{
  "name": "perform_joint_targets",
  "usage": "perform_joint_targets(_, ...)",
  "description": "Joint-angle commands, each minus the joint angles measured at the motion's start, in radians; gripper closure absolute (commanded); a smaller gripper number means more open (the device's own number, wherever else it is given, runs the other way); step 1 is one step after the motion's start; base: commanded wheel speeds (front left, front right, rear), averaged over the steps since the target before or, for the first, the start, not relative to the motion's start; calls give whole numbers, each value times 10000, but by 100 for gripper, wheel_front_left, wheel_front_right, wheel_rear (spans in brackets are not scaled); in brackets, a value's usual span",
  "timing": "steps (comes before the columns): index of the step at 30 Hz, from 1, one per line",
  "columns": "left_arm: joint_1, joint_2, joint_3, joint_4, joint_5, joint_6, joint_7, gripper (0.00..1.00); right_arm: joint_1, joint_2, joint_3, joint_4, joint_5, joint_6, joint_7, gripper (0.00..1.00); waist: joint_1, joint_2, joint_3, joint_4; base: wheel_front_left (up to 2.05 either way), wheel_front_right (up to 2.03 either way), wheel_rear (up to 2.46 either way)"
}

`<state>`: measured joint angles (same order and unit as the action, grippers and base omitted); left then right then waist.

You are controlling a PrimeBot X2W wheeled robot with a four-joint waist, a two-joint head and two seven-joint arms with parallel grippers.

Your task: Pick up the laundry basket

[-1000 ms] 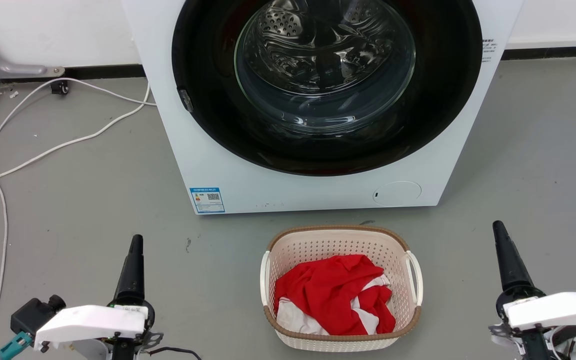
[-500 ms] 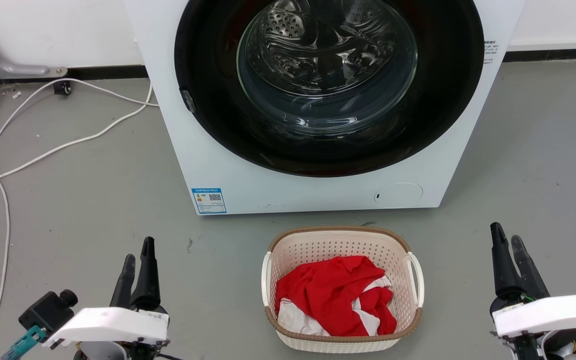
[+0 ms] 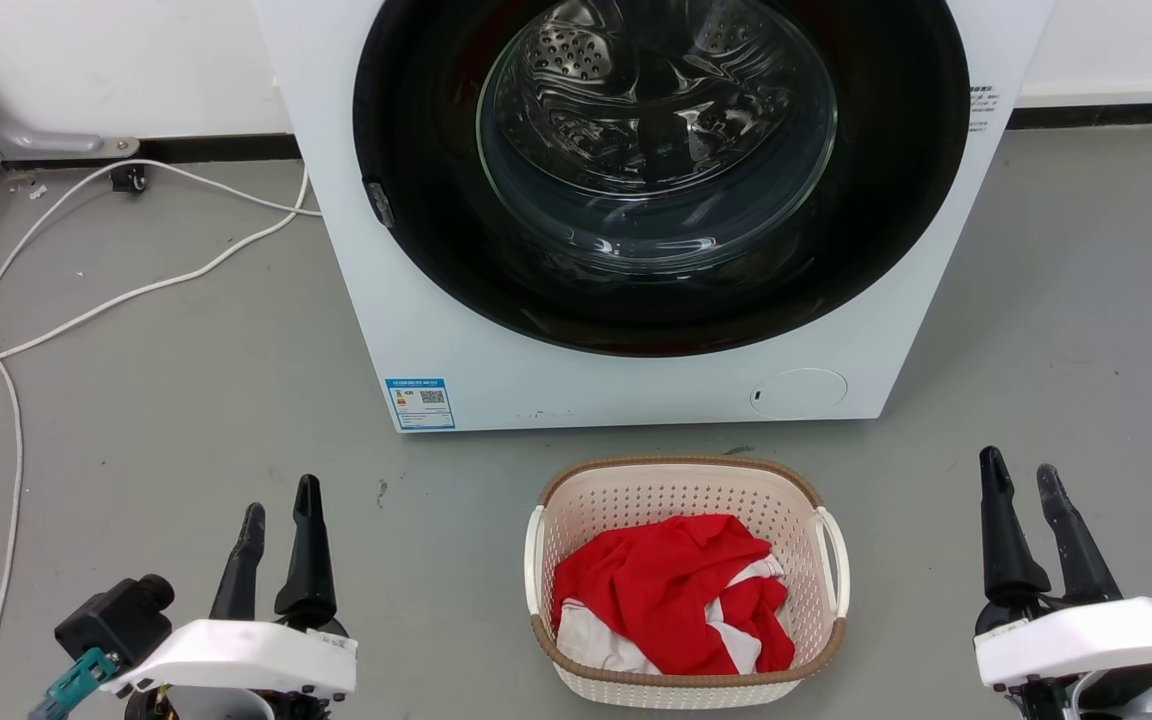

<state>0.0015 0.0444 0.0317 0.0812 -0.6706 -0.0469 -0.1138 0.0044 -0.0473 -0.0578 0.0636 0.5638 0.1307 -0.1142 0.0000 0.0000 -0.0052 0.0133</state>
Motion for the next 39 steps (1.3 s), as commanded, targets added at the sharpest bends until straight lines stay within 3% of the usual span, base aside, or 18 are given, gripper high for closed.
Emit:
perform_joint_targets(1,22,47,-22,-165,210,5,-80,0,42,-32,-4,-170,-233,0,-72,0,0,0,1,3,0,0,0)
perform_joint_targets(39,592,62,-42,-321,4066,-152,-1019,0,651,-42,235,-561,-4361,-1,-1016,0,0,0,-149,4,0,0,0)
